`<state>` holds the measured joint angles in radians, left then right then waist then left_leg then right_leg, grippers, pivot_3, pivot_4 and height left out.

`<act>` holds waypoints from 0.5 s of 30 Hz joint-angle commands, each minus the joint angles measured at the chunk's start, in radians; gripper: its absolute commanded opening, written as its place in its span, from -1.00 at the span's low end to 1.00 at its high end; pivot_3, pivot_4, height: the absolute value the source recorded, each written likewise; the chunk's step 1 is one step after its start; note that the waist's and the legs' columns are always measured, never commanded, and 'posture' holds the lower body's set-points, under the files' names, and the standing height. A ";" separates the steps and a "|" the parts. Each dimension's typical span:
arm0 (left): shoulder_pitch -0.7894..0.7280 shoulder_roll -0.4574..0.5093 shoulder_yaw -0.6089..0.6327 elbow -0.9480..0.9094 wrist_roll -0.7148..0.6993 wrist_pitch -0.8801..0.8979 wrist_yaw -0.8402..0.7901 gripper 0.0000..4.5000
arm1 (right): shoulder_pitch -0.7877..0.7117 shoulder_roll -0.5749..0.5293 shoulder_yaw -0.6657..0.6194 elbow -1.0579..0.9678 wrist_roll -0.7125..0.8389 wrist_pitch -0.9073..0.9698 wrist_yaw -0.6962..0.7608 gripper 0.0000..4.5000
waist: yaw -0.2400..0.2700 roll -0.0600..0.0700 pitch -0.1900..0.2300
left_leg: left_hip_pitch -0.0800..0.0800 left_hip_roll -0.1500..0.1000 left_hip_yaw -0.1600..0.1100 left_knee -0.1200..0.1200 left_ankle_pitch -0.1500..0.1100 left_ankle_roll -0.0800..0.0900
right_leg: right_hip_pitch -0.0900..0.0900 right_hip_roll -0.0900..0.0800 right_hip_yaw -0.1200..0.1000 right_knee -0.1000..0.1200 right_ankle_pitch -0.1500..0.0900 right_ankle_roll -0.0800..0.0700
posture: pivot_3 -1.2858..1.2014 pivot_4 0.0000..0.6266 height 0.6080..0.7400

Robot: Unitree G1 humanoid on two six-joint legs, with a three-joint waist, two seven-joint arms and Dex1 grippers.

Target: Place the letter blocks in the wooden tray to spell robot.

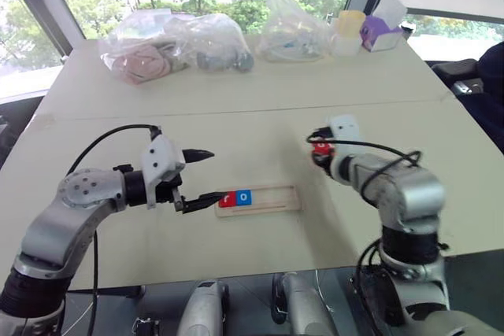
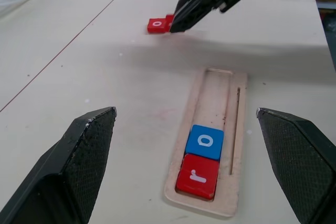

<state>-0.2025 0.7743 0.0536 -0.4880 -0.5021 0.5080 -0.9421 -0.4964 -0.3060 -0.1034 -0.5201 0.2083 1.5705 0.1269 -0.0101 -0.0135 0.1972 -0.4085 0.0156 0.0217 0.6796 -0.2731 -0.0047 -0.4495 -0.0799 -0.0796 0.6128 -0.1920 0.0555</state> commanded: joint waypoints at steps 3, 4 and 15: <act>-0.025 -0.005 -0.005 0.017 -0.002 -0.040 -0.022 1.00 | 0.197 0.038 -0.038 -0.261 0.070 0.044 -0.026 -0.49 | -0.002 0.001 0.000 | 0.000 0.001 0.000 -0.002 0.000 0.000 | -0.001 0.002 -0.001 0.000 0.000 0.000 | 0.03 -0.52 1.00; -0.029 -0.005 -0.008 0.022 0.000 -0.045 -0.026 1.00 | 0.212 0.048 -0.037 -0.272 0.076 0.044 -0.037 -0.49 | -0.007 0.001 0.001 | 0.000 0.001 0.000 -0.002 0.000 0.000 | -0.002 0.002 -0.001 0.001 0.000 0.000 | 0.03 -0.52 1.00; -0.079 0.001 -0.031 0.073 0.018 -0.068 -0.059 1.00 | 0.265 0.128 -0.077 -0.276 0.127 0.044 -0.129 -0.49 | 0.000 0.001 0.001 | -0.001 0.001 0.001 0.000 0.000 0.000 | -0.003 -0.001 0.000 0.000 0.000 -0.001 | 0.03 -0.52 1.00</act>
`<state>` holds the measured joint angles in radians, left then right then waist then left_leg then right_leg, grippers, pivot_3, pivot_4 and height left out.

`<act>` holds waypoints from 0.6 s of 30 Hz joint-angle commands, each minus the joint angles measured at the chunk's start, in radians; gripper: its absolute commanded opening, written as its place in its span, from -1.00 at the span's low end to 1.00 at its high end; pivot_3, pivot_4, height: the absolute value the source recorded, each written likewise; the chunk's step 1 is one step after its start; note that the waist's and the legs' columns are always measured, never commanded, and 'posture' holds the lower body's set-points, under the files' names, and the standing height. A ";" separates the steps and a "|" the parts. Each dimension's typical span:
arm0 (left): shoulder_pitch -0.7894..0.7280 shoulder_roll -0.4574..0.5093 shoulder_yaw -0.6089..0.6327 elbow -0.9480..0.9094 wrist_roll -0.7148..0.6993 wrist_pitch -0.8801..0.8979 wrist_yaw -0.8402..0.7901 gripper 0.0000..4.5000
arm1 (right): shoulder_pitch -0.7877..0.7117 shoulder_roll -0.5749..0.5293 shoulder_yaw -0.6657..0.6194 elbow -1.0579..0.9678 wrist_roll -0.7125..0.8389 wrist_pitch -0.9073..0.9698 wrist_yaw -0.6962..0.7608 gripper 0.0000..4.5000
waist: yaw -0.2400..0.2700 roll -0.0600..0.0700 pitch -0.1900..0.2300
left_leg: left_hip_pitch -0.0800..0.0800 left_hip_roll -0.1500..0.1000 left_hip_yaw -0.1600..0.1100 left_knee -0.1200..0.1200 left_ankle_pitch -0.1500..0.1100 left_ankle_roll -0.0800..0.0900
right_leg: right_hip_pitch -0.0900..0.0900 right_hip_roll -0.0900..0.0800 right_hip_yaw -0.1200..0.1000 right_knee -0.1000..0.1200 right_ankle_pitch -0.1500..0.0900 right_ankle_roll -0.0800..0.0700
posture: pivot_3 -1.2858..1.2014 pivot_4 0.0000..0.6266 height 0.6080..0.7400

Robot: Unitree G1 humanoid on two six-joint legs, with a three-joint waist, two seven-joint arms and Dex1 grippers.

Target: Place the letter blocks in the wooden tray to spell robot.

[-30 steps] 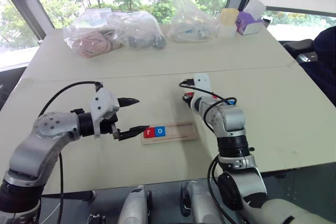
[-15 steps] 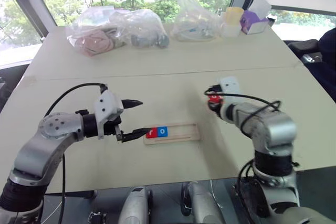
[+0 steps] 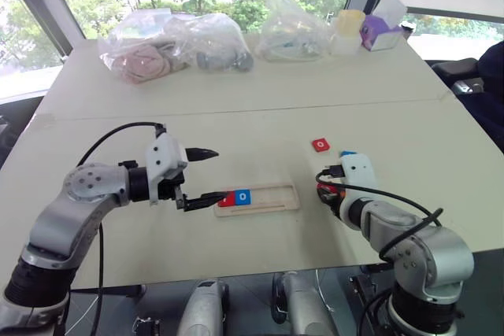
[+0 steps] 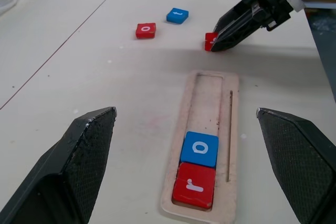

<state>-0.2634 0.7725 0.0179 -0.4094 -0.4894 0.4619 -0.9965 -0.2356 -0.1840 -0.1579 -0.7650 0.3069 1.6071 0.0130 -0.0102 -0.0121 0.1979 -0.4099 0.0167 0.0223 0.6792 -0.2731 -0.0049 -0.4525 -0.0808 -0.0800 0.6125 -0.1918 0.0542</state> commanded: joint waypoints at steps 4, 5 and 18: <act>-0.023 0.002 0.002 -0.002 0.009 -0.025 -0.005 1.00 | -0.003 -0.005 -0.033 -0.025 0.068 0.007 -0.023 0.37 | -0.001 0.000 0.000 | 0.000 0.000 0.000 0.000 0.000 0.000 | 0.000 0.000 0.000 0.000 0.000 0.000 | 0.03 -0.52 1.00; -0.026 0.003 0.001 0.001 0.012 -0.028 -0.004 1.00 | -0.015 -0.018 -0.035 -0.025 0.082 0.007 -0.015 0.63 | -0.001 0.000 0.000 | 0.000 0.000 0.000 0.000 0.000 0.000 | 0.000 0.000 0.000 0.000 0.000 0.000 | 0.03 -0.52 1.00; -0.070 0.002 -0.015 0.055 0.050 -0.071 -0.034 1.00 | -0.103 -0.857 0.128 0.222 0.211 -0.802 1.036 0.98 | 0.006 -0.001 0.003 | 0.000 -0.002 0.001 -0.002 -0.003 0.004 | 0.002 0.002 -0.001 -0.002 -0.003 0.004 | 0.03 -0.52 1.00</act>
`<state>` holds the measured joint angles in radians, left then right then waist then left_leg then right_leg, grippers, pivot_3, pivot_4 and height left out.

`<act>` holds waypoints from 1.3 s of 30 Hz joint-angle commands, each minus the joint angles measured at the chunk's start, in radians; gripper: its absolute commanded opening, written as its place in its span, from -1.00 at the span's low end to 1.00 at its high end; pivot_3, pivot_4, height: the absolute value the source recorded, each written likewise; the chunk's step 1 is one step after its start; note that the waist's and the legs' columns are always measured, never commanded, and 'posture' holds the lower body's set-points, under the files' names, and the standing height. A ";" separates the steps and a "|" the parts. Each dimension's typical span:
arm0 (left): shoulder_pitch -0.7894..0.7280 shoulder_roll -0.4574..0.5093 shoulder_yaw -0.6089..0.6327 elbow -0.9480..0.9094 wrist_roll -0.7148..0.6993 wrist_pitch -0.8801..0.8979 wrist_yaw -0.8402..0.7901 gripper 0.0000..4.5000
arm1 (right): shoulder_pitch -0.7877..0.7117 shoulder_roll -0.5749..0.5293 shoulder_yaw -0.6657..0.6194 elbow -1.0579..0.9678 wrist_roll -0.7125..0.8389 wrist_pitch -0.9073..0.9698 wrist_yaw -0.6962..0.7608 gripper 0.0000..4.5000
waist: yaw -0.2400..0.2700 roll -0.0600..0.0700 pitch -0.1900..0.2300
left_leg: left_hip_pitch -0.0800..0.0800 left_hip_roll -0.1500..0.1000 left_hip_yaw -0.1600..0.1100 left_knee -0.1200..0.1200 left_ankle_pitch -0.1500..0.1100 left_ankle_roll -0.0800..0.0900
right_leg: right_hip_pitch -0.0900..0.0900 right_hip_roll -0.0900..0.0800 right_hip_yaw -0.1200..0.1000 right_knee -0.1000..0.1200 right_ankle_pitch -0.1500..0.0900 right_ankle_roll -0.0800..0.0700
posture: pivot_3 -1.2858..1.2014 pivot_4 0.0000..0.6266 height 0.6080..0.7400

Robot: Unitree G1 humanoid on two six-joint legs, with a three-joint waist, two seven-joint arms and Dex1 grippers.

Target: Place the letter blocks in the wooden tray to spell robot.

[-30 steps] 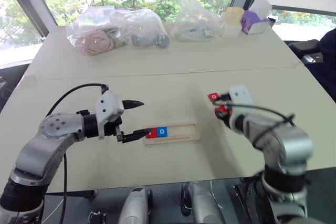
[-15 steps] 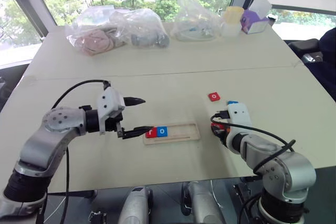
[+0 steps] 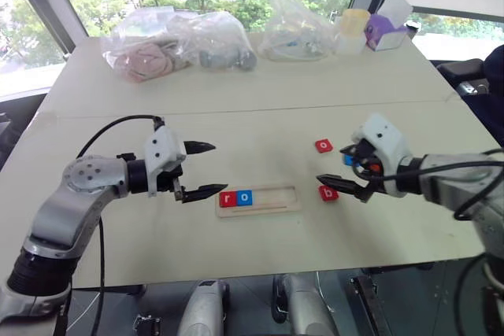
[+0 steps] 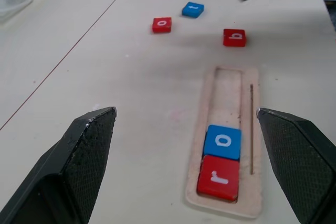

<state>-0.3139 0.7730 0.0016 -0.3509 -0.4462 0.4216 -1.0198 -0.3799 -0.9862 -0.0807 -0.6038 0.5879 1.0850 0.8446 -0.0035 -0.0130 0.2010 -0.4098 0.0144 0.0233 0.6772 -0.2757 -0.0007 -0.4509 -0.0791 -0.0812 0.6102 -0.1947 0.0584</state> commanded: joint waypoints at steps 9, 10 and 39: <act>-0.034 -0.016 -0.012 -0.009 0.033 -0.044 0.009 1.00 | -0.063 -0.006 0.301 0.561 -0.377 -0.905 0.441 0.98 | -0.009 0.000 0.001 | 0.002 0.000 0.004 0.005 -0.001 0.002 | 0.001 -0.002 0.003 0.002 0.000 -0.001 | 0.03 -0.52 1.00; -0.031 -0.014 -0.009 -0.016 0.030 -0.040 0.011 1.00 | -0.071 0.007 0.308 0.589 -0.387 -0.921 0.452 0.98 | -0.007 0.000 0.001 | 0.002 0.000 0.004 0.005 -0.001 0.002 | 0.001 -0.001 0.004 0.002 0.001 -0.001 | 0.03 -0.52 1.00; 0.076 0.172 0.140 -0.092 -0.107 0.032 -0.119 1.00 | -0.168 0.125 0.303 0.933 -0.472 -1.015 0.523 -0.31 | 0.016 0.000 0.000 | 0.003 0.000 0.005 0.007 0.000 0.001 | 0.002 -0.001 0.003 0.003 0.002 -0.003 | 0.03 -0.52 1.00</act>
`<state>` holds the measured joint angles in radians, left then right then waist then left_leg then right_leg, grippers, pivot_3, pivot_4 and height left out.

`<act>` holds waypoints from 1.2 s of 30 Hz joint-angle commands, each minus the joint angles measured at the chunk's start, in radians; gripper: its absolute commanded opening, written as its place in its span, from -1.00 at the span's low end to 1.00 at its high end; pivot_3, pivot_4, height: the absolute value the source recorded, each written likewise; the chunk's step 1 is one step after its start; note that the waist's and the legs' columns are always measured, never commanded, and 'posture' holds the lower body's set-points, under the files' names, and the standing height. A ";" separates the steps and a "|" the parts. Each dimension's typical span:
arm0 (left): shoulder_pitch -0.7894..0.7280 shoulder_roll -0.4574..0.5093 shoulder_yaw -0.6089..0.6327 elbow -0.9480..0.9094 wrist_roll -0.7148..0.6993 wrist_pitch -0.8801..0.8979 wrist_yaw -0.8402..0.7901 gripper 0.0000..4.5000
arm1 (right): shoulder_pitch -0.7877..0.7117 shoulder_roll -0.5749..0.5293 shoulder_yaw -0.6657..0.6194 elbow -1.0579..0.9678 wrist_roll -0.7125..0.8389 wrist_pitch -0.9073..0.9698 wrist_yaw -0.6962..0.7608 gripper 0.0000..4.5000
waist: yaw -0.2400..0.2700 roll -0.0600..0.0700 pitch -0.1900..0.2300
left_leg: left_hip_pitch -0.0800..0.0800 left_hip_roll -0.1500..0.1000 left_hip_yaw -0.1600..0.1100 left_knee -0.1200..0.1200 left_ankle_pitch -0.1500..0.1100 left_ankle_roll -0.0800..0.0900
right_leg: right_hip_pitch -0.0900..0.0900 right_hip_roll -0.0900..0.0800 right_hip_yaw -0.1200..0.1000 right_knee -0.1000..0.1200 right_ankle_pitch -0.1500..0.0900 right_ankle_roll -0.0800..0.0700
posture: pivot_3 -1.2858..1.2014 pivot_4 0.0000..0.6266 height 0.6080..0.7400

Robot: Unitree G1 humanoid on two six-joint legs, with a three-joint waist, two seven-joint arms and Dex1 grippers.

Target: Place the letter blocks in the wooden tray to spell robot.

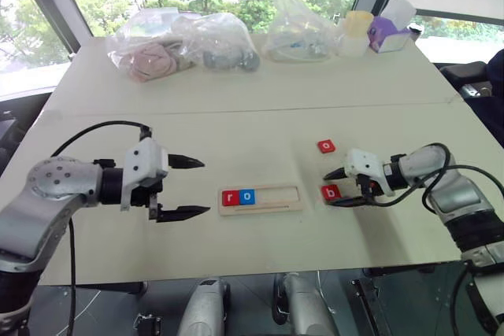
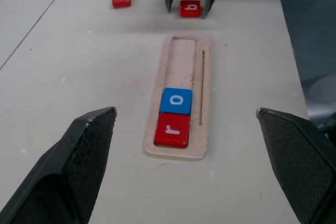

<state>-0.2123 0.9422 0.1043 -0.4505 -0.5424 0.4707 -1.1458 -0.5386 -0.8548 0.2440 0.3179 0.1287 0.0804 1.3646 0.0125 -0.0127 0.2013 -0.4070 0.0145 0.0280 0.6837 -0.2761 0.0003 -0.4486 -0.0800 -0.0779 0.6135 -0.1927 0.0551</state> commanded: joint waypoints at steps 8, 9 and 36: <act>-0.047 -0.002 0.028 0.028 0.000 -0.030 0.014 1.00 | 0.000 -0.011 -0.047 -0.117 0.041 0.088 0.020 -0.48 | 0.000 0.000 0.000 | 0.001 0.000 0.000 0.000 0.000 0.000 | 0.002 0.000 0.000 0.000 0.000 0.000 | 0.03 -0.52 1.00; -0.048 -0.004 0.025 0.027 0.001 -0.032 0.017 1.00 | -0.001 -0.006 -0.050 -0.153 0.053 0.111 0.018 -0.48 | 0.000 0.000 0.000 | 0.001 0.000 0.000 0.000 0.000 0.000 | 0.002 0.000 0.000 0.000 0.000 0.000 | 0.03 -0.52 1.00; -0.061 -0.041 -0.007 0.005 0.014 -0.031 0.076 1.00 | -0.089 0.246 0.114 -0.380 0.043 0.336 -0.080 -0.48 | -0.001 0.000 0.000 | 0.002 0.000 -0.001 0.000 0.000 0.000 | 0.002 0.001 0.000 0.001 0.004 0.000 | 0.03 -0.52 1.00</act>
<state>-0.2698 0.9018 0.0907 -0.4163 -0.5307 0.4460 -1.0761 -0.6060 -0.6159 0.3569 -0.0254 0.1698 0.4151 1.2936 0.0119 -0.0127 0.2014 -0.4047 0.0147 0.0271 0.6839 -0.2760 0.0001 -0.4461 -0.0793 -0.0783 0.6147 -0.1889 0.0553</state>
